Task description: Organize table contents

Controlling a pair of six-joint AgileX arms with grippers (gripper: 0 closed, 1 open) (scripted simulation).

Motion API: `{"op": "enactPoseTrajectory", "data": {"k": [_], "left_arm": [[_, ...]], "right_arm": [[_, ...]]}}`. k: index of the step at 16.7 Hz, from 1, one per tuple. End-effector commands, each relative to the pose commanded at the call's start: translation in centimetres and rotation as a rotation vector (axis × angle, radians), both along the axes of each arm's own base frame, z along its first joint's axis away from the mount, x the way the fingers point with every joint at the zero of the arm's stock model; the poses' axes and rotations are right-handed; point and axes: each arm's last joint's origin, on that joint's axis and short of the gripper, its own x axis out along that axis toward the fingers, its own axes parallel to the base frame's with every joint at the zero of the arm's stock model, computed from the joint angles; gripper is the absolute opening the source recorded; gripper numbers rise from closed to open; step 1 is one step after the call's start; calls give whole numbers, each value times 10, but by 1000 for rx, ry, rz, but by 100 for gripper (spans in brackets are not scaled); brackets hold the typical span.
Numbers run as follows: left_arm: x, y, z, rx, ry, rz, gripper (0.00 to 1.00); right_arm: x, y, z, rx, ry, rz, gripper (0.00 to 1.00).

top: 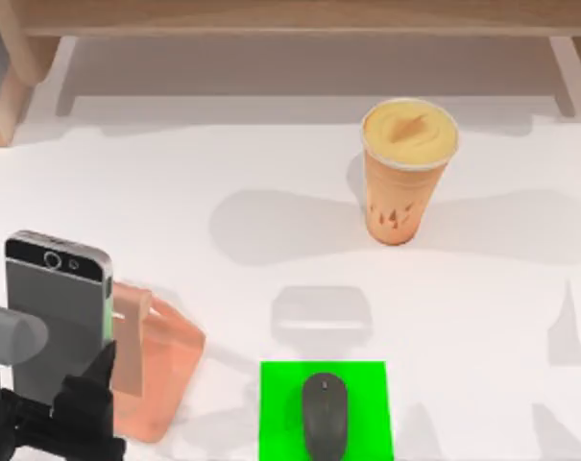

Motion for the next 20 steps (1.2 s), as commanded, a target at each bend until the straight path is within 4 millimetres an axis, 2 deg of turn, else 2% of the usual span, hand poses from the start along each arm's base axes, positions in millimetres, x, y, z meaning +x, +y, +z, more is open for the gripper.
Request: {"op": "enactPoseTrajectory", "data": {"k": [7, 14, 20], "left_arm": [[0, 1, -1, 0, -4, -4, 0], [-8, 9, 16, -53, -139, -109, 0], [-12, 11, 21, -73, -197, -173, 0]], "right_arm": [[0, 0, 0, 0, 0, 0, 100], [0, 0, 0, 0, 0, 0, 100], [0, 0, 0, 0, 0, 0, 100]]}}
